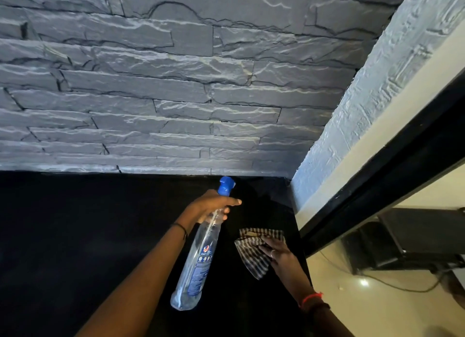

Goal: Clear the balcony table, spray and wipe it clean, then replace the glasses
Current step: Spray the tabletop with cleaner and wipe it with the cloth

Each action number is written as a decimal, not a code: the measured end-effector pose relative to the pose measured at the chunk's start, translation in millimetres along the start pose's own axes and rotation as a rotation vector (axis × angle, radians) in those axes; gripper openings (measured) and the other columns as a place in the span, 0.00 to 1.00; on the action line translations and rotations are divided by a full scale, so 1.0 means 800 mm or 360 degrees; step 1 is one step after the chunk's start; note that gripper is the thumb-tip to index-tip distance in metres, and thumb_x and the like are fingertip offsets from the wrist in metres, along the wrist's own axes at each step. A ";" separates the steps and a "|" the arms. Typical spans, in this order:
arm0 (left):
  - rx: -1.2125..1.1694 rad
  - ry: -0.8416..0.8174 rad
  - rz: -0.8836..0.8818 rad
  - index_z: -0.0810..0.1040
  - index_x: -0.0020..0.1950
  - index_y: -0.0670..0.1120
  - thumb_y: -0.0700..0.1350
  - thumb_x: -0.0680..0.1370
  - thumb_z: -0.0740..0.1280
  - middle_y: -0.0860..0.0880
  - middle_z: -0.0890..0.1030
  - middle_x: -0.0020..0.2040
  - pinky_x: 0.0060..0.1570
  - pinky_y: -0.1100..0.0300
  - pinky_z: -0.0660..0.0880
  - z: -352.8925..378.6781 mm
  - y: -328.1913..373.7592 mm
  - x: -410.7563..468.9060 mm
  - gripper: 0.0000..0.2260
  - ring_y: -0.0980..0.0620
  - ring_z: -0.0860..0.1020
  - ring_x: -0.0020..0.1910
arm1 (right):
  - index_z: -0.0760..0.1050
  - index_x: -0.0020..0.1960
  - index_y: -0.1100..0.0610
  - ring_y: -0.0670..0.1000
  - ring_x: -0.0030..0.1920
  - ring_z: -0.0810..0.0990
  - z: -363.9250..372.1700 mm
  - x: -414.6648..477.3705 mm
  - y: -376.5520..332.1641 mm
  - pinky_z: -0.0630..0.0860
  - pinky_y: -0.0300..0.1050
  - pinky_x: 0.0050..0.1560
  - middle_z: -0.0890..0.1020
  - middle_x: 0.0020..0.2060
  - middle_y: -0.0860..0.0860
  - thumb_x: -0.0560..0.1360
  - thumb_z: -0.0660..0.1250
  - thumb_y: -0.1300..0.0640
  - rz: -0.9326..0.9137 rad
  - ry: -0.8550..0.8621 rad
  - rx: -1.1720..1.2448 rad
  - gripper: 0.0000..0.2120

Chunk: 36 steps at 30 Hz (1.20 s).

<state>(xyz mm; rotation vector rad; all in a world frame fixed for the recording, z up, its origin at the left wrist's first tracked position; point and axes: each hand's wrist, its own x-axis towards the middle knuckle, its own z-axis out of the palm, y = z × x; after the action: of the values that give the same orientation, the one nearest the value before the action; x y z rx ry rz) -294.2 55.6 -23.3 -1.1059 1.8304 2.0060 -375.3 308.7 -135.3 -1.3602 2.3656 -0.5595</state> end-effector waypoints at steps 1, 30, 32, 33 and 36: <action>0.0023 -0.0020 0.0006 0.73 0.46 0.47 0.50 0.69 0.76 0.51 0.74 0.29 0.36 0.59 0.71 0.009 0.006 0.006 0.14 0.54 0.74 0.27 | 0.72 0.66 0.53 0.46 0.70 0.61 -0.004 -0.004 0.005 0.45 0.23 0.68 0.67 0.69 0.45 0.73 0.59 0.66 0.0018 0.0007 0.0001 0.23; -0.0432 0.0125 0.0103 0.71 0.40 0.46 0.43 0.72 0.74 0.49 0.69 0.26 0.23 0.64 0.68 -0.059 -0.036 -0.064 0.11 0.54 0.67 0.23 | 0.78 0.39 0.73 0.68 0.39 0.80 -0.060 0.197 0.026 0.79 0.55 0.43 0.80 0.36 0.70 0.64 0.62 0.73 0.0763 0.0500 -0.0176 0.07; -0.0482 0.0130 0.0079 0.72 0.42 0.45 0.44 0.70 0.75 0.48 0.70 0.26 0.24 0.63 0.69 -0.076 -0.048 -0.074 0.11 0.53 0.69 0.24 | 0.77 0.41 0.73 0.68 0.43 0.79 -0.053 0.214 0.008 0.76 0.57 0.48 0.80 0.39 0.71 0.66 0.59 0.73 0.0699 0.0370 -0.0193 0.09; -0.0498 0.0136 0.0069 0.72 0.42 0.45 0.45 0.70 0.75 0.48 0.70 0.27 0.25 0.62 0.69 -0.082 -0.052 -0.077 0.12 0.52 0.69 0.24 | 0.78 0.44 0.71 0.68 0.47 0.77 -0.044 0.220 0.003 0.74 0.58 0.52 0.80 0.43 0.70 0.68 0.57 0.72 0.0669 0.0339 -0.0237 0.11; -0.0533 0.0178 0.0053 0.72 0.43 0.45 0.46 0.70 0.75 0.48 0.70 0.27 0.27 0.61 0.70 -0.099 -0.061 -0.081 0.12 0.52 0.70 0.24 | 0.79 0.54 0.62 0.61 0.59 0.74 -0.007 0.239 -0.038 0.69 0.53 0.63 0.79 0.58 0.60 0.70 0.56 0.66 0.0378 0.0249 -0.0285 0.17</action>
<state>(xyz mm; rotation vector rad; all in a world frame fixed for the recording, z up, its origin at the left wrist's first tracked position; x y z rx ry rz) -189.2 13.2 -14.6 -1.3060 1.6066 2.3770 -446.1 128.6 -135.5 -1.1160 2.7123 -0.4070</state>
